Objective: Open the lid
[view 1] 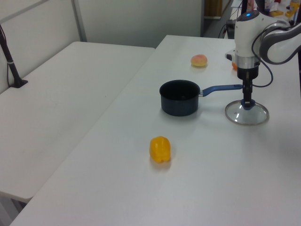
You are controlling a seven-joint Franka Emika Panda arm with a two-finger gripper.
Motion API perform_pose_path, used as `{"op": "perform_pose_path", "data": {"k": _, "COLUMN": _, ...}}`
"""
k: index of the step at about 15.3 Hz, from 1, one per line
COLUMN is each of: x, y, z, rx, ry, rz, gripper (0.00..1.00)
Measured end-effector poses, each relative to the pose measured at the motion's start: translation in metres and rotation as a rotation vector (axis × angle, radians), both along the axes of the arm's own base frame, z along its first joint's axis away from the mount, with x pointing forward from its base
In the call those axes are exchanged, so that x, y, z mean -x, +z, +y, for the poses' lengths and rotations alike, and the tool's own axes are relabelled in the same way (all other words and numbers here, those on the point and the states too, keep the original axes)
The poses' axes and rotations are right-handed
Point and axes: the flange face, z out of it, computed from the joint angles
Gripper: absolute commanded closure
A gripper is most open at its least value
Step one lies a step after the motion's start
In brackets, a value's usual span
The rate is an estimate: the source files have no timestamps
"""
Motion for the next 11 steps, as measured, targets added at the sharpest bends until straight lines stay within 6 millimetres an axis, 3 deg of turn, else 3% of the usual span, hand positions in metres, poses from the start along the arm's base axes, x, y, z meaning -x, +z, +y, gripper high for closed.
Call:
{"op": "perform_pose_path", "data": {"k": 3, "x": -0.002, "y": 0.023, "z": 0.013, "rx": 0.006, "ry": 0.01, "rz": 0.028, "gripper": 0.0}}
{"op": "perform_pose_path", "data": {"k": 6, "x": -0.01, "y": 0.061, "z": 0.027, "rx": -0.032, "ry": -0.004, "rz": 0.021, "gripper": 0.0}}
{"op": "perform_pose_path", "data": {"k": 11, "x": -0.021, "y": 0.147, "z": 0.042, "rx": -0.094, "ry": -0.025, "rz": 0.014, "gripper": 0.0}}
